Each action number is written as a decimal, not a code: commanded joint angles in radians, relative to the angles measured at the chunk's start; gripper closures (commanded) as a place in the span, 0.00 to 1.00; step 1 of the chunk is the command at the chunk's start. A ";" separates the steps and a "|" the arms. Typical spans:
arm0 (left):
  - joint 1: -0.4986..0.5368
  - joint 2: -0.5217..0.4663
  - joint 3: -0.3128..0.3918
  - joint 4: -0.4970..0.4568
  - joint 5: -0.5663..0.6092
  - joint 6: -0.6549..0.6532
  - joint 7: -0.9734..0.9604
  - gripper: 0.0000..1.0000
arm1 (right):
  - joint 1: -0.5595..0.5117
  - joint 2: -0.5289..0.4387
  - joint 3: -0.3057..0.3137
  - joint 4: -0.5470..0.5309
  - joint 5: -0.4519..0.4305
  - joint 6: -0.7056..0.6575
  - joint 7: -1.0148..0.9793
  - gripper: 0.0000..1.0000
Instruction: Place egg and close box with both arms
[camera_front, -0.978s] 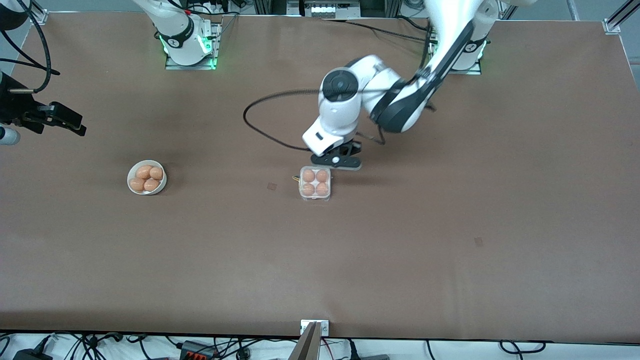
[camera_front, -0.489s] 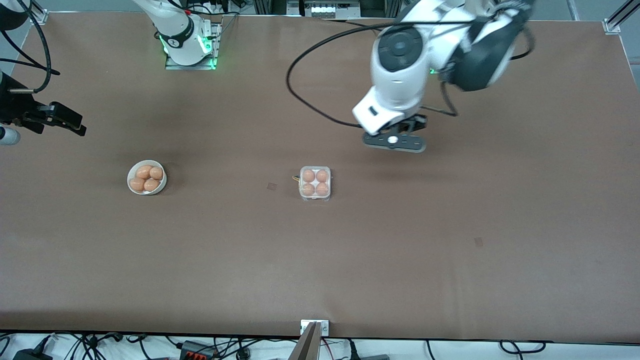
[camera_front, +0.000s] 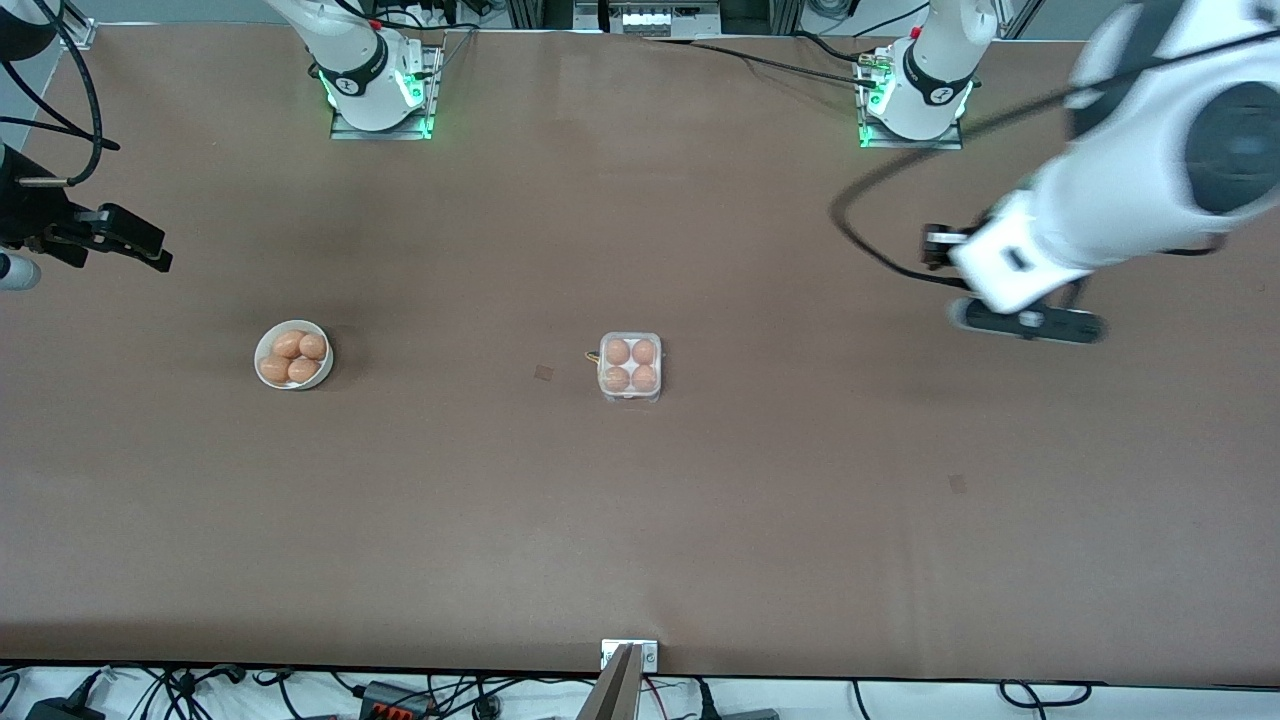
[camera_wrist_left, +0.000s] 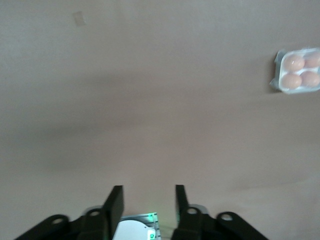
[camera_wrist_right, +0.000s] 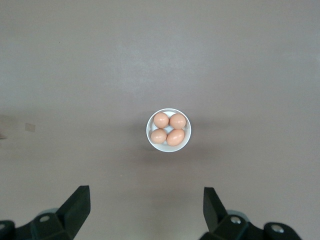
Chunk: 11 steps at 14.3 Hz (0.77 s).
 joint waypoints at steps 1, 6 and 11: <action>-0.010 -0.114 0.121 -0.064 -0.036 0.026 0.020 0.00 | -0.017 -0.019 0.017 -0.016 -0.010 0.010 -0.019 0.00; -0.094 -0.357 0.291 -0.431 -0.024 0.337 0.138 0.00 | -0.017 -0.019 0.017 -0.016 -0.010 0.012 -0.020 0.00; -0.111 -0.397 0.333 -0.489 0.026 0.407 0.255 0.00 | -0.017 -0.044 0.017 -0.033 -0.010 0.009 -0.033 0.00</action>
